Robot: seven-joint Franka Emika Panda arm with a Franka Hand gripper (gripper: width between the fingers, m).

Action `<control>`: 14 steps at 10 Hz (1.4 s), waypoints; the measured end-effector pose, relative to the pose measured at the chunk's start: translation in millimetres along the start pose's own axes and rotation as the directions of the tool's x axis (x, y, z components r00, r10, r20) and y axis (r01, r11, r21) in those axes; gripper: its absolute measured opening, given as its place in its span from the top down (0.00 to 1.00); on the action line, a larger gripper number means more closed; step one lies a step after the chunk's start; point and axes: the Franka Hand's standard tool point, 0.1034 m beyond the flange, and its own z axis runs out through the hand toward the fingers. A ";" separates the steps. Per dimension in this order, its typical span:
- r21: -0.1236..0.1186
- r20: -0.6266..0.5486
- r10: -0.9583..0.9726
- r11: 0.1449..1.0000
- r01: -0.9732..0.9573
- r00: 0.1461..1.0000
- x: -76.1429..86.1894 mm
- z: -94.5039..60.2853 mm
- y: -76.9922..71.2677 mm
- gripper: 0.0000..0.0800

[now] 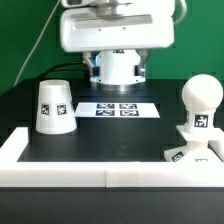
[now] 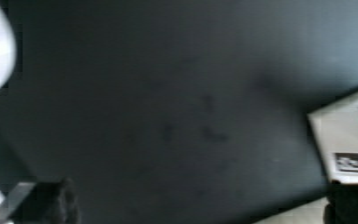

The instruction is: Assemble lamp

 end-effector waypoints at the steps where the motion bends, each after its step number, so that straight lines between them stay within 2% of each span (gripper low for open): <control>1: 0.002 -0.004 -0.029 1.000 0.029 1.000 4.1 -1.4 21.4 0.13; 2: 0.000 -0.007 -0.024 1.000 0.024 1.000 6.7 -2.4 34.5 0.13; 7: -0.001 -0.003 -0.025 1.000 0.025 1.000 3.1 -0.7 36.8 0.13; 8: -0.002 0.006 -0.024 1.000 0.024 1.000 -5.5 0.3 40.0 0.13; 11: -0.004 0.028 -0.001 1.000 0.001 1.000 -42.9 -0.2 63.5 0.13; 13: -0.003 0.038 -0.004 1.000 0.004 0.999 -53.0 0.7 72.2 0.13; 14: -0.003 0.040 -0.007 1.000 0.007 0.999 -52.5 2.1 72.9 0.13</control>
Offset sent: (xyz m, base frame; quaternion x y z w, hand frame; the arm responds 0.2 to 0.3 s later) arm -0.0100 -0.0200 0.0000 0.0000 0.0000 0.0000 1.0000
